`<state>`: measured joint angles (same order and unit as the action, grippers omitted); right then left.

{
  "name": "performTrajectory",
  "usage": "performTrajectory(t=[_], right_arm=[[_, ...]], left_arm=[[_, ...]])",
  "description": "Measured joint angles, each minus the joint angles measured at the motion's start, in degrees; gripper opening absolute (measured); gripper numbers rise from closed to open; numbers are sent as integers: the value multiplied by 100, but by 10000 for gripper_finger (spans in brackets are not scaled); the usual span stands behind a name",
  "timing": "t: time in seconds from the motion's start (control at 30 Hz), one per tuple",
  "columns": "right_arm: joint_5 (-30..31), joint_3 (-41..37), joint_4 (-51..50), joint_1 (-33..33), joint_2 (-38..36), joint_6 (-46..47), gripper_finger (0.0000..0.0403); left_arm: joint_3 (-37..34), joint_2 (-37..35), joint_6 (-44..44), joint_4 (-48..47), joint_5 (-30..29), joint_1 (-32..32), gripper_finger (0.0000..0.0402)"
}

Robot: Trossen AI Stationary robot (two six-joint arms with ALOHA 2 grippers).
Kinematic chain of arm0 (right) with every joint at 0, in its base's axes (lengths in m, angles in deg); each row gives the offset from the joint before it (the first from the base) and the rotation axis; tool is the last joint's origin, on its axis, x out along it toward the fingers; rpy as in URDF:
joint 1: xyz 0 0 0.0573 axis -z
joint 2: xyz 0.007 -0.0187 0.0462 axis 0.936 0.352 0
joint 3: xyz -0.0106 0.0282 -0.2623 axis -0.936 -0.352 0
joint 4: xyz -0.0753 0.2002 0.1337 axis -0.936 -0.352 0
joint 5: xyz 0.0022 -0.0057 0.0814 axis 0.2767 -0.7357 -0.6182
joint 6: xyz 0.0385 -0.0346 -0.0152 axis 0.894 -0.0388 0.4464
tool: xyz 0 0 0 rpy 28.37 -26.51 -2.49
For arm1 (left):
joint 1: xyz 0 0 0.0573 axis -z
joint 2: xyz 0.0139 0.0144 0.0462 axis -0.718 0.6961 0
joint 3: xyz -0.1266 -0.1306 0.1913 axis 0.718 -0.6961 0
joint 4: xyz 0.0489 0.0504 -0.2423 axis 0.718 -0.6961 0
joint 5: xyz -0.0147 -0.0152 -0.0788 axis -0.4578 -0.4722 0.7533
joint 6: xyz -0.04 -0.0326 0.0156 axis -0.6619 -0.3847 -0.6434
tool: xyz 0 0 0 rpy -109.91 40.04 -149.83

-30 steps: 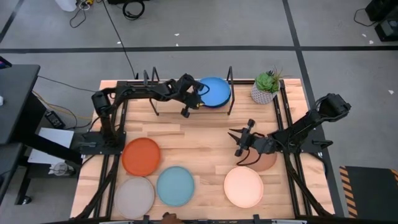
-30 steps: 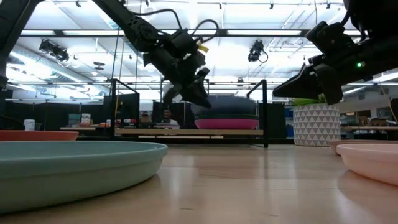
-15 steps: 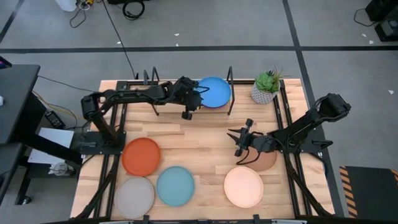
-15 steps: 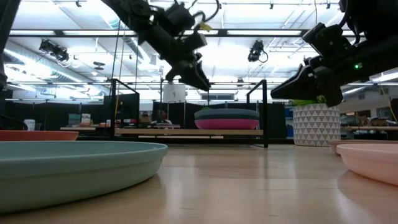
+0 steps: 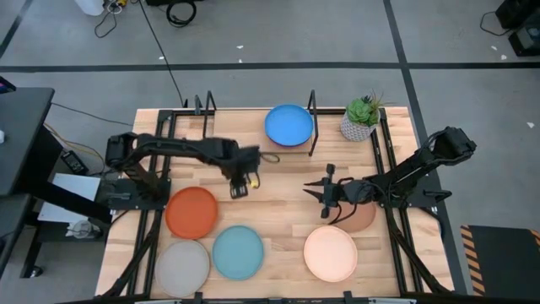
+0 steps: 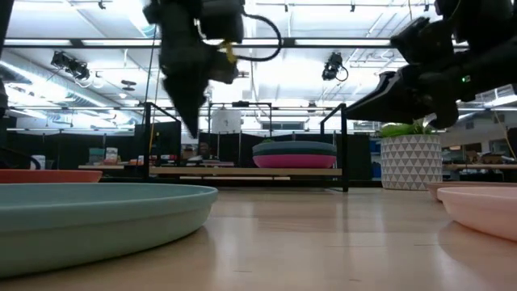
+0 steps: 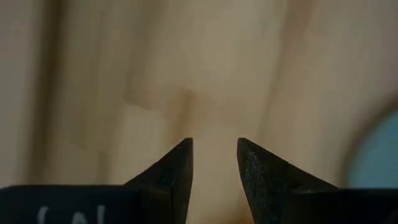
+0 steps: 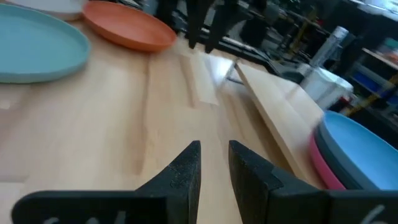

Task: Place and stack plates onto a shelf
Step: Stack the orange plate on top of the blue plate on the shelf

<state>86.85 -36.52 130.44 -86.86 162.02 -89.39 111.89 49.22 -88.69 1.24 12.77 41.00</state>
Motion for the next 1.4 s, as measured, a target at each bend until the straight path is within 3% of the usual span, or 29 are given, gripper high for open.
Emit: performTrajectory(t=[0.23, 0.47, 0.63, 0.73, 0.9, 1.4], right_arm=[[-323, 0, 115, 0, 0, -357, 88], [-518, 0, 189, 2, 0, -905, 88], [-803, 0, 318, 123, 0, -1147, 88], [-992, 0, 291, 222, 0, -1188, 88], [-1079, 0, 304, 318, 0, -1251, 88], [-1772, 0, 432, 787, 0, -1343, 88]], left_arm=[[7, 0, -2464, -299, -384, 1141, 133], [7, 0, -4354, -1261, -1461, 2080, 132], [3, 0, -5080, -1459, -1473, 2214, 132], [-302, -9, -5404, -972, -1402, 2168, 132], [-1016, -1, -5738, -189, -619, 2062, 132], [-1123, 131, -6750, -603, -348, 2161, 133]])
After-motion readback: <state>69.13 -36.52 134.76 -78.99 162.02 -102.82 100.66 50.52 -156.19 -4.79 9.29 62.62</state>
